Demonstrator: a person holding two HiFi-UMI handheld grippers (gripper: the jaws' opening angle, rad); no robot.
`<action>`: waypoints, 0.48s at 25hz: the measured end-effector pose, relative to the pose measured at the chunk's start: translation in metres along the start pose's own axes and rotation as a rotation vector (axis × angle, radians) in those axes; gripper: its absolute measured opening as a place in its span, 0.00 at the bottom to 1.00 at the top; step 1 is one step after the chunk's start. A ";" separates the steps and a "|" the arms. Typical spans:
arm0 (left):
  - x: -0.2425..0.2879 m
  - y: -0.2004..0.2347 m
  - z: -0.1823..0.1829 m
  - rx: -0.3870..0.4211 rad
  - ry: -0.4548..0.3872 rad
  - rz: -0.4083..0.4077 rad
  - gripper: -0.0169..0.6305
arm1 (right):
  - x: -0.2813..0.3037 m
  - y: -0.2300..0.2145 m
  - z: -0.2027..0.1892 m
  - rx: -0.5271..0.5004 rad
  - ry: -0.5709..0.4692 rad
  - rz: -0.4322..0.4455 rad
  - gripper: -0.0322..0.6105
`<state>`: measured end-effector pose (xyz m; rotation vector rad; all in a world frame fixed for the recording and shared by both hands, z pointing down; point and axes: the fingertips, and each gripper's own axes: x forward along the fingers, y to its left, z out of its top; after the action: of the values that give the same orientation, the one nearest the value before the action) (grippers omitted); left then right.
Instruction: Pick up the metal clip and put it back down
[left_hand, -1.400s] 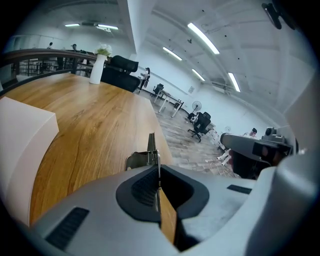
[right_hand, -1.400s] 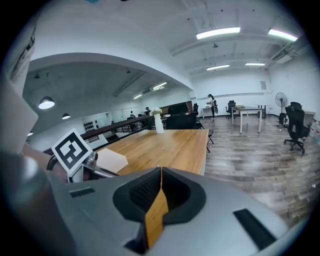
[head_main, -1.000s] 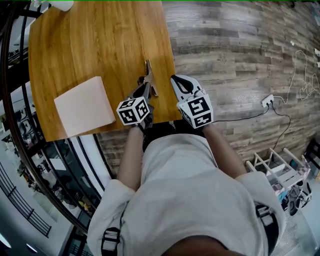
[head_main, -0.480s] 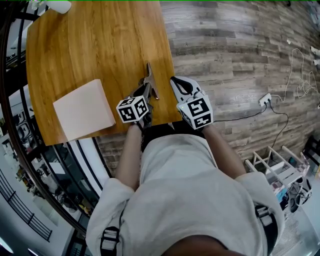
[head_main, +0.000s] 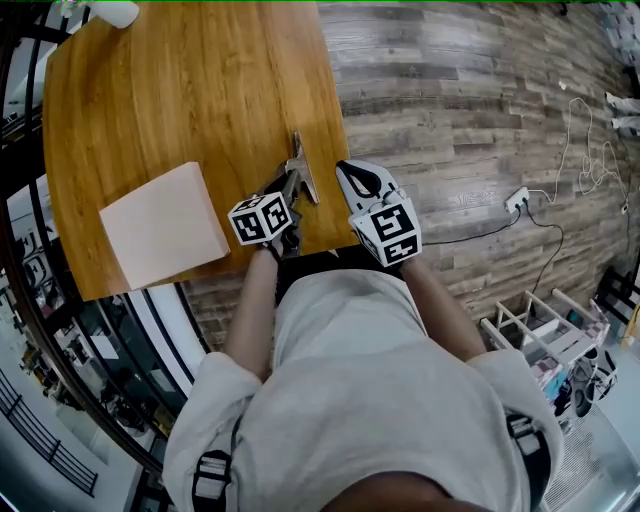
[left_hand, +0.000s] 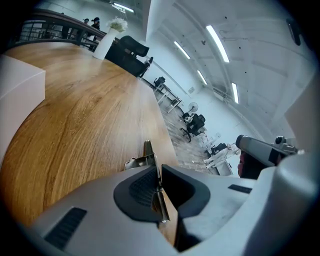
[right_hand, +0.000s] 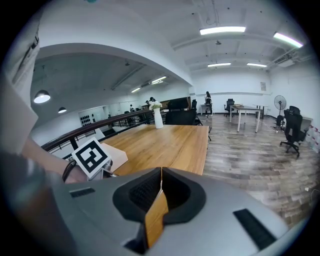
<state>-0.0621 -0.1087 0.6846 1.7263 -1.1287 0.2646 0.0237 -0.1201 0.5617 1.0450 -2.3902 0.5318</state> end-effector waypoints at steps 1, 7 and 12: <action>0.000 0.001 0.000 0.001 -0.002 -0.003 0.07 | 0.000 0.003 -0.001 0.001 0.002 0.000 0.09; 0.000 0.012 -0.002 -0.023 0.024 -0.016 0.07 | 0.008 0.014 0.004 0.011 0.016 -0.009 0.09; -0.004 0.015 0.000 -0.041 0.033 -0.053 0.19 | 0.015 0.021 0.007 0.014 0.023 -0.019 0.09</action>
<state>-0.0760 -0.1072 0.6908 1.7070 -1.0561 0.2348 -0.0034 -0.1190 0.5609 1.0605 -2.3582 0.5513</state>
